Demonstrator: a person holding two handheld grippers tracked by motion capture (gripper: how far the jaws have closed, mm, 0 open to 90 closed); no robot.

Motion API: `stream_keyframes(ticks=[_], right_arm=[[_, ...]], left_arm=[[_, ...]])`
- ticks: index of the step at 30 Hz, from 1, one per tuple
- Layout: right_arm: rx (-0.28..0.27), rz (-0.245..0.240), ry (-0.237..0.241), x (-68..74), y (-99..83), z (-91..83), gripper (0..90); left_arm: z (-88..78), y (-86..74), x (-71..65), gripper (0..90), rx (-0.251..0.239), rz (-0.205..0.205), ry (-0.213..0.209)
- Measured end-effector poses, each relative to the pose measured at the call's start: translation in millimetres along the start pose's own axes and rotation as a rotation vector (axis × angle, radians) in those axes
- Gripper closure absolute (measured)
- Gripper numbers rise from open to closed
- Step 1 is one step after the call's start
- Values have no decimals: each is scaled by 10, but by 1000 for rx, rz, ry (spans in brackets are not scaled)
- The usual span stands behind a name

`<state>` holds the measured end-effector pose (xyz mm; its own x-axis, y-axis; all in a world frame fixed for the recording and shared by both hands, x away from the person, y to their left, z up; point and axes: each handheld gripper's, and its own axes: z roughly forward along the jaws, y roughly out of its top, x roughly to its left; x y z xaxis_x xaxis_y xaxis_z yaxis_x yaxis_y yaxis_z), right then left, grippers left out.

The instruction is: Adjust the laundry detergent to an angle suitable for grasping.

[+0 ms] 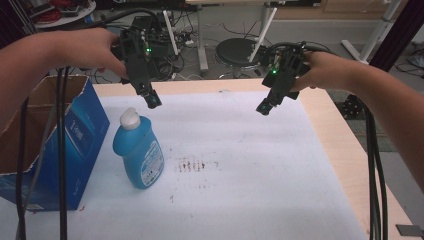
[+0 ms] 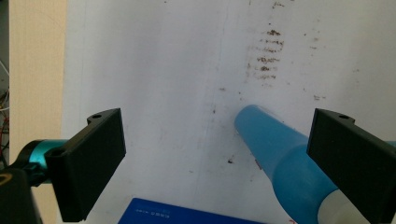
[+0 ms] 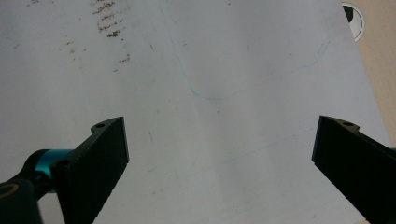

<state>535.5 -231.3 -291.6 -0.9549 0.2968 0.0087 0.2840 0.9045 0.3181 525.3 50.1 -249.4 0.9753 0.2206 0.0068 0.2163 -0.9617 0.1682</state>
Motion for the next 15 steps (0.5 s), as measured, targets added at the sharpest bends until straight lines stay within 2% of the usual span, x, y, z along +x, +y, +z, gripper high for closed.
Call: stream_keyframes(ticks=[15], right_arm=[[-1, -19, 11, -24, -33, 29, 28]], left_arm=[[-23, 47, -20, 46, -15, -7, 27]])
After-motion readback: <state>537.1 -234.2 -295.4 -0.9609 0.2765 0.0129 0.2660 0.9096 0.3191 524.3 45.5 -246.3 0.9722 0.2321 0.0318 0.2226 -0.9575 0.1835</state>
